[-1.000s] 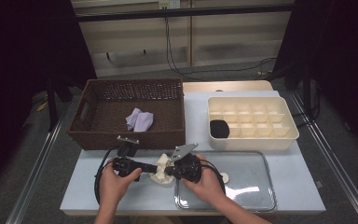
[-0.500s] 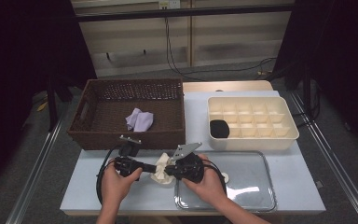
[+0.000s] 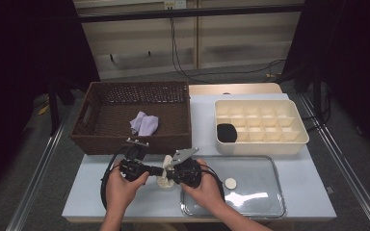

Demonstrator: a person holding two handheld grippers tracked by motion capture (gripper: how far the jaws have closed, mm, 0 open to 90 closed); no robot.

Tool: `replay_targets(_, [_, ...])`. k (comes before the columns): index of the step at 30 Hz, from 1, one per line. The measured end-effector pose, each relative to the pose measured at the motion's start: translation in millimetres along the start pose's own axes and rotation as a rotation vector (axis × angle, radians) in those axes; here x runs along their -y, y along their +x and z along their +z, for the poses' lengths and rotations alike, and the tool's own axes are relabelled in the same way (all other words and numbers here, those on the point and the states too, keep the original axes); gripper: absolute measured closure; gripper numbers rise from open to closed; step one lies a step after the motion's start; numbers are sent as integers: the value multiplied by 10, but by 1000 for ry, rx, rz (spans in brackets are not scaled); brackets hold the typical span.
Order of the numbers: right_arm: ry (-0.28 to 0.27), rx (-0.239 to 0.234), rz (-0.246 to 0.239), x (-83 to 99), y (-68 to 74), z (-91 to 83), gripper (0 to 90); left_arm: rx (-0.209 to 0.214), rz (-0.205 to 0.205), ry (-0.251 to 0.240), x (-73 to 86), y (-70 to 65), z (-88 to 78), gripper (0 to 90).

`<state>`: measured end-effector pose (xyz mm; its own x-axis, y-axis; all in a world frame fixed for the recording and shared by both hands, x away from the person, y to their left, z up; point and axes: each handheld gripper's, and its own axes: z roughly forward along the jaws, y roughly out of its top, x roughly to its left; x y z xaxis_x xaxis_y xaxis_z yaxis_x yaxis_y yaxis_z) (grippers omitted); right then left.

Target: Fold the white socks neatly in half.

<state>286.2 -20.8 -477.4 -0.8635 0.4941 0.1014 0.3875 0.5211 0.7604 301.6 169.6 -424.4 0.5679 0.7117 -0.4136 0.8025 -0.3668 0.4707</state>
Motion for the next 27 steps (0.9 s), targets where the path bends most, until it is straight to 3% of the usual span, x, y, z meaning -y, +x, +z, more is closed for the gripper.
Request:
replay_targets(2, [1,-5,-12,7,1,-5,900,11,15,9,-2,-14,25,864])
replay_targets(9, [22,-16,-5,29,-74,-118,815,-16,36,44,-13,-89,114,864])
replay_targets(17, [77,32,-76,53,-96,-258,837,-24,52,68,-18,-153,231,864])
replay_targets(22, [30,51,-22,23,-154,-378,831,-44,79,78,-13,-254,328,864])
replay_targets(23, [30,51,-22,23,-154,-378,831,-44,79,78,-13,-254,328,864])
replay_targets(25, [-29,65,-15,-79,-164,-436,823,-62,78,68,-9,-300,347,863])
replay_targets(27, [-39,68,-19,-130,-166,-425,817,-56,78,65,-3,-285,344,863])
